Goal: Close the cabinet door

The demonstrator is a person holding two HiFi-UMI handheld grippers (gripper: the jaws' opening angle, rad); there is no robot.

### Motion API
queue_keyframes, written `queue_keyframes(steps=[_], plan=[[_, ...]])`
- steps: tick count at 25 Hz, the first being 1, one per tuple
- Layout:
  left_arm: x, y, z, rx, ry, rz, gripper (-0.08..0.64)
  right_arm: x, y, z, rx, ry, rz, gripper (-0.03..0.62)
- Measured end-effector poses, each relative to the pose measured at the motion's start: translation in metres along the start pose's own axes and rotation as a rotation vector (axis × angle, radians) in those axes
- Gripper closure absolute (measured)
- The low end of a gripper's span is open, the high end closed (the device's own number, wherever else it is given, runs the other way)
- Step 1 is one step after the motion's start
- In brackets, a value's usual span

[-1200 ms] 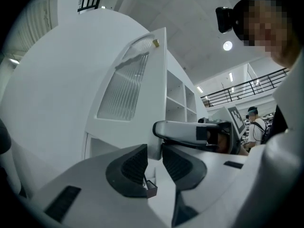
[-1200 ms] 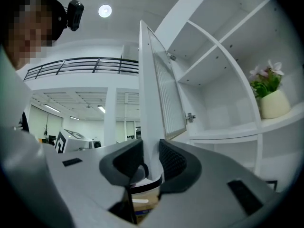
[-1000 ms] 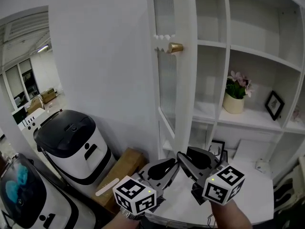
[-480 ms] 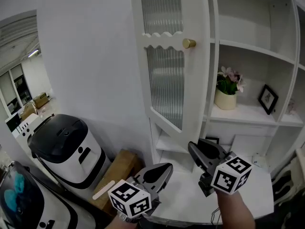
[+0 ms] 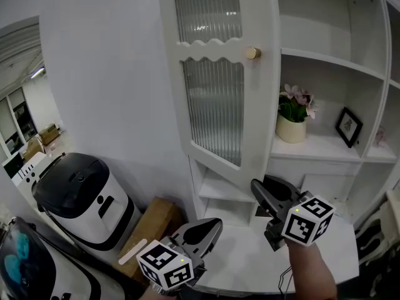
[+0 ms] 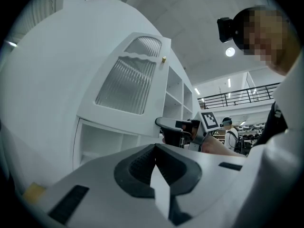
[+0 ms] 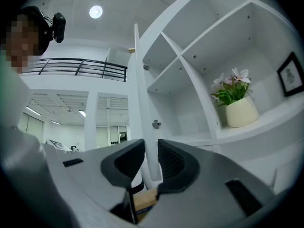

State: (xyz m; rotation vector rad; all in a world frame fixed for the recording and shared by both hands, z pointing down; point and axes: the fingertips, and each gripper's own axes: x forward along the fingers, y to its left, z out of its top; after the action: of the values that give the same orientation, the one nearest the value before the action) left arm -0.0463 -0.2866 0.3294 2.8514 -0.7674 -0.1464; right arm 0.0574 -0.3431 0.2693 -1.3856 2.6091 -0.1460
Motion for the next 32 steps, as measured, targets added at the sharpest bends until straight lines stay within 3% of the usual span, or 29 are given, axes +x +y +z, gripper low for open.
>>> queue_keyframes(steps=[11,18,23,32], plan=[[0.016,0.003,-0.007,-0.010,0.028,0.004,0.554,0.003,-0.032,0.004,0.005,-0.003,-0.031,0.503],[0.018,0.006,-0.010,-0.016,0.030,0.020,0.554,0.004,-0.057,0.006,-0.049,-0.010,-0.129,0.496],[0.019,0.010,-0.008,-0.022,0.019,0.030,0.554,0.005,-0.072,0.008,-0.109,-0.009,-0.202,0.442],[0.027,0.013,-0.005,-0.020,0.013,0.026,0.554,0.009,-0.092,0.010,-0.093,-0.012,-0.236,0.410]])
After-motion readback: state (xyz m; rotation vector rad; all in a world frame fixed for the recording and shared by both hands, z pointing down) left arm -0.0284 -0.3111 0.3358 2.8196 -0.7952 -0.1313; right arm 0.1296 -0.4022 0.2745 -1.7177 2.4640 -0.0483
